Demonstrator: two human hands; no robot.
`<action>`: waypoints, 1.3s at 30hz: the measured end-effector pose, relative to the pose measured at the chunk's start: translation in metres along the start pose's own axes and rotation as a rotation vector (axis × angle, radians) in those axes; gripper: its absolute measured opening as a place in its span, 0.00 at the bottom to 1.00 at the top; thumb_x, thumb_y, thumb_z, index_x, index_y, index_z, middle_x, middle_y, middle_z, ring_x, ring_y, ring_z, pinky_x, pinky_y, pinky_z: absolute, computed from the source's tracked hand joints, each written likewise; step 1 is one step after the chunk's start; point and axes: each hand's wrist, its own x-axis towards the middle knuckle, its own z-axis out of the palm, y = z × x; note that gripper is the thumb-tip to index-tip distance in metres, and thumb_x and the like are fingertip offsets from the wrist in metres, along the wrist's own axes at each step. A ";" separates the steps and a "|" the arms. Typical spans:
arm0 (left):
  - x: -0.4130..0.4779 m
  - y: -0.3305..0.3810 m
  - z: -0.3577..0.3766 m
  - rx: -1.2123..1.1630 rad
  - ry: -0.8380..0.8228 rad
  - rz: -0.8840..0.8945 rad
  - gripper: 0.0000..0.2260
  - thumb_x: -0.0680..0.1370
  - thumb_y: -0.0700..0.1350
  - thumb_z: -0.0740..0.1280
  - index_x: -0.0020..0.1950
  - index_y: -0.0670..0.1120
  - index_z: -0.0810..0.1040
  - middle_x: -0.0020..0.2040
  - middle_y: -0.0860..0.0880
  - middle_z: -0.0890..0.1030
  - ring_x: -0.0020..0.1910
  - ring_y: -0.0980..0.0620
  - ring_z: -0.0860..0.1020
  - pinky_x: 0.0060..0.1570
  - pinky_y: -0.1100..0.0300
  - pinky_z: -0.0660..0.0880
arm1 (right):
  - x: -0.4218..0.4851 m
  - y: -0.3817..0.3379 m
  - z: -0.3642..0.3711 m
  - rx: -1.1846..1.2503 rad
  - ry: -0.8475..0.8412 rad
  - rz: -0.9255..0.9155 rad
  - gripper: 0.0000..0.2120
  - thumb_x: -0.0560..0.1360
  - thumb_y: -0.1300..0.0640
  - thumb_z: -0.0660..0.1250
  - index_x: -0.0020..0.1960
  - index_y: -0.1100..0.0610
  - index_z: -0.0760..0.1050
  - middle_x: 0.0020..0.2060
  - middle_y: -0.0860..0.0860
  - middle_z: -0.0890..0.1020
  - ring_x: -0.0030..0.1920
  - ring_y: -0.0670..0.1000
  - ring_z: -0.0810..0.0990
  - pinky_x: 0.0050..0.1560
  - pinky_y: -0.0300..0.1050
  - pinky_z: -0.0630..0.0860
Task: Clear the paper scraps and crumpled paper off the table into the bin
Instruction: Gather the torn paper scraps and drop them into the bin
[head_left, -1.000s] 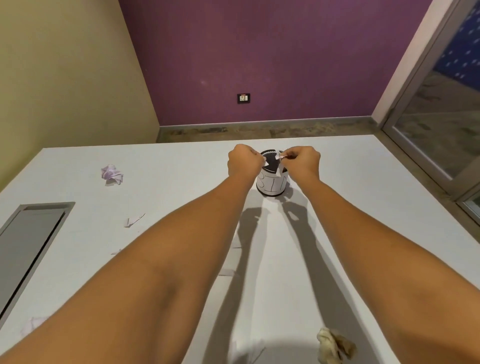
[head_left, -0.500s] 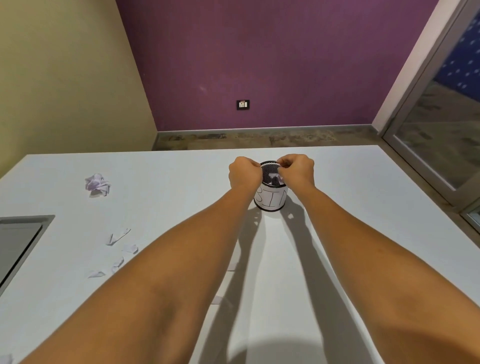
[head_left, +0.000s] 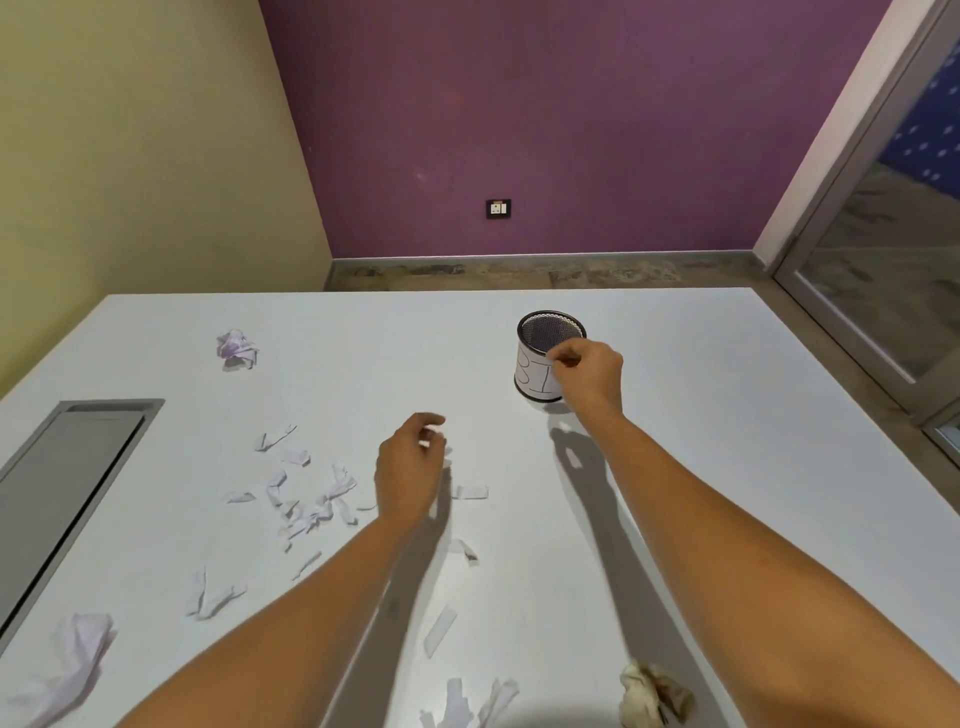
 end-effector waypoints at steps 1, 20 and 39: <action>-0.009 -0.011 -0.008 0.038 0.014 0.008 0.09 0.76 0.38 0.62 0.52 0.47 0.79 0.44 0.45 0.84 0.40 0.49 0.80 0.43 0.57 0.76 | -0.010 0.003 0.002 0.000 -0.021 0.002 0.12 0.71 0.71 0.61 0.46 0.63 0.82 0.45 0.59 0.84 0.47 0.56 0.81 0.41 0.29 0.68; -0.114 -0.107 -0.068 0.548 0.003 0.164 0.17 0.75 0.32 0.63 0.62 0.41 0.76 0.65 0.41 0.76 0.67 0.40 0.70 0.66 0.45 0.67 | -0.164 0.050 0.054 -0.210 -0.510 -0.272 0.17 0.74 0.56 0.67 0.62 0.57 0.75 0.60 0.52 0.78 0.63 0.50 0.73 0.59 0.34 0.66; -0.110 -0.112 -0.062 0.678 -0.036 0.140 0.21 0.78 0.39 0.57 0.71 0.44 0.65 0.71 0.45 0.69 0.73 0.46 0.63 0.72 0.45 0.54 | -0.156 0.057 0.068 -0.398 -0.471 -0.411 0.14 0.80 0.57 0.58 0.63 0.55 0.74 0.66 0.50 0.74 0.68 0.50 0.67 0.61 0.45 0.71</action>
